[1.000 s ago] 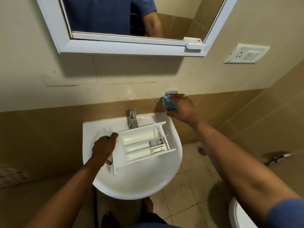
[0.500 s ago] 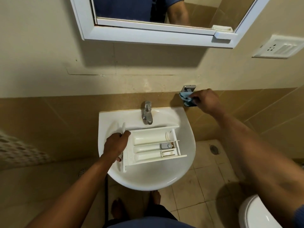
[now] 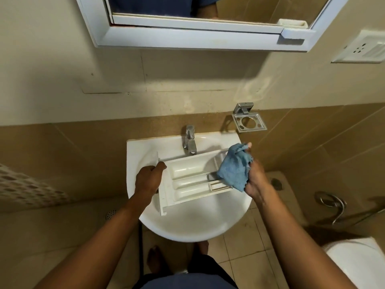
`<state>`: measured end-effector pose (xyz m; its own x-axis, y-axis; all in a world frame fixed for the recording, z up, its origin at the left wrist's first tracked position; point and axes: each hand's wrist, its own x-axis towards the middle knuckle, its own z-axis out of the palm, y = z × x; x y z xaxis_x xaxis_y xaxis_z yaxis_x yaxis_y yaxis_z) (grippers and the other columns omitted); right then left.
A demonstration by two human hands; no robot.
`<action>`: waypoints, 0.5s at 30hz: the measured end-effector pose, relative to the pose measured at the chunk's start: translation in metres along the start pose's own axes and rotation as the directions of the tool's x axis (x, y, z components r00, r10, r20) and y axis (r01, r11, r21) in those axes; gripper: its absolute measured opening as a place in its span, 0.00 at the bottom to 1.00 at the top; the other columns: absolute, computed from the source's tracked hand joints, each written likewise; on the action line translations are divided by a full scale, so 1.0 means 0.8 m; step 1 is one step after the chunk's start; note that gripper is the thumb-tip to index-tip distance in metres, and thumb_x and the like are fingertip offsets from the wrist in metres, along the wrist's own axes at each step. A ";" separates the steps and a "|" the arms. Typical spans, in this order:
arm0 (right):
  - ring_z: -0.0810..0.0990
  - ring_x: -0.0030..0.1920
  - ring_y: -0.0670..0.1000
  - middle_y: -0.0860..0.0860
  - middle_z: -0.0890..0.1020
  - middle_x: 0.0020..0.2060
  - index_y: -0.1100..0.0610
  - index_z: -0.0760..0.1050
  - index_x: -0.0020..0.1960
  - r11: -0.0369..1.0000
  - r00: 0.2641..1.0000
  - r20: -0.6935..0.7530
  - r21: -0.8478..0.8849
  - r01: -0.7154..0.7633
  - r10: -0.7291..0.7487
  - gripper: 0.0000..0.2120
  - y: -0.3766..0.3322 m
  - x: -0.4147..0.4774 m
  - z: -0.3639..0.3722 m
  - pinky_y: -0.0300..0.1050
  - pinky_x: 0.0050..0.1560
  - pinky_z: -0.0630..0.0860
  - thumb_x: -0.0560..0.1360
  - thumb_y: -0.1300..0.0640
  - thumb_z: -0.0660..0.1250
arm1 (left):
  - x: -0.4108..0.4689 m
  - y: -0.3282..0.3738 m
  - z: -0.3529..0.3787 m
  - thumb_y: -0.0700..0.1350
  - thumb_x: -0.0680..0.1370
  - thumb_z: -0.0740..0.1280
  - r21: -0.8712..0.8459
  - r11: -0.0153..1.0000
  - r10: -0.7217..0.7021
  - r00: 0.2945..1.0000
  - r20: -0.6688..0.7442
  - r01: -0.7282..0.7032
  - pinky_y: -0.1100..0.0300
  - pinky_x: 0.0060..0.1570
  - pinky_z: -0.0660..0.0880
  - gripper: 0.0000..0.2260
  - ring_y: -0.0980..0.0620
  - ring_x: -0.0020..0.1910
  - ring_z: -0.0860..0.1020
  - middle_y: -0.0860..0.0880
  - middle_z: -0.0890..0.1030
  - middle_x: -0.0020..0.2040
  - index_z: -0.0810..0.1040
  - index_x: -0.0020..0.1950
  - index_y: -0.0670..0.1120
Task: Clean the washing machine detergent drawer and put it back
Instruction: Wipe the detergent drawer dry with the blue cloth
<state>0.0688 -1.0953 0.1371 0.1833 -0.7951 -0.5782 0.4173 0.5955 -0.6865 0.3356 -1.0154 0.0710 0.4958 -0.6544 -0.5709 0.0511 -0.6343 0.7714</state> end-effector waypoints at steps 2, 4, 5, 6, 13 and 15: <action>0.83 0.57 0.53 0.54 0.83 0.53 0.55 0.82 0.56 0.997 0.992 0.123 0.078 -0.008 -0.002 0.14 -0.001 0.006 0.006 0.51 0.68 0.77 0.84 0.46 0.62 | 0.001 0.001 -0.004 0.51 0.79 0.68 -0.168 0.984 -0.048 0.998 0.042 0.055 0.52 0.43 0.76 0.11 0.43 0.43 0.80 0.45 0.80 0.41 0.80 0.45 0.44; 0.83 0.61 0.58 0.59 0.82 0.60 0.58 0.79 0.60 0.999 0.989 0.138 0.017 0.050 -0.052 0.09 -0.009 0.013 0.011 0.57 0.69 0.76 0.80 0.59 0.70 | 0.002 0.002 -0.008 0.50 0.79 0.70 -0.262 0.962 -0.065 0.995 0.074 0.082 0.54 0.42 0.75 0.08 0.44 0.43 0.79 0.46 0.80 0.42 0.81 0.48 0.45; 0.84 0.59 0.59 0.61 0.83 0.60 0.59 0.79 0.59 0.995 0.988 0.118 -0.002 0.100 -0.099 0.10 -0.015 0.014 0.014 0.58 0.66 0.78 0.78 0.64 0.71 | 0.003 0.001 -0.010 0.50 0.79 0.70 -0.289 0.953 -0.064 0.993 0.097 0.090 0.55 0.41 0.74 0.08 0.46 0.42 0.79 0.47 0.81 0.43 0.81 0.50 0.46; 0.85 0.57 0.59 0.61 0.84 0.58 0.59 0.79 0.58 0.988 0.986 0.074 -0.012 0.152 -0.151 0.10 -0.021 0.014 0.018 0.59 0.63 0.80 0.77 0.66 0.71 | 0.003 0.000 -0.010 0.52 0.79 0.71 -0.320 0.943 -0.057 0.991 0.123 0.094 0.56 0.41 0.74 0.08 0.48 0.43 0.80 0.48 0.82 0.45 0.81 0.52 0.48; 0.86 0.50 0.58 0.53 0.87 0.45 0.58 0.81 0.53 0.862 0.938 -0.078 -0.428 0.273 -0.336 0.03 -0.011 0.014 0.030 0.46 0.42 0.82 0.81 0.60 0.68 | 0.007 -0.005 -0.007 0.63 0.75 0.74 -0.483 0.872 0.037 0.974 0.225 0.078 0.55 0.61 0.69 0.16 0.59 0.50 0.77 0.57 0.81 0.52 0.80 0.55 0.55; 0.86 0.46 0.56 0.54 0.87 0.44 0.58 0.81 0.52 0.815 0.937 -0.053 -0.512 0.272 -0.345 0.04 0.002 0.016 0.039 0.46 0.39 0.81 0.81 0.59 0.69 | 0.007 -0.006 -0.008 0.68 0.69 0.76 -0.489 0.863 0.020 0.956 0.294 0.132 0.49 0.66 0.74 0.27 0.49 0.55 0.84 0.50 0.86 0.55 0.83 0.60 0.52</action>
<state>0.0995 -1.1078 0.1423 -0.0194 -0.9445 -0.3279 -0.0658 0.3284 -0.9422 0.3437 -1.0134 0.0656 0.2204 -0.7592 -0.6124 0.5330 -0.4321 0.7275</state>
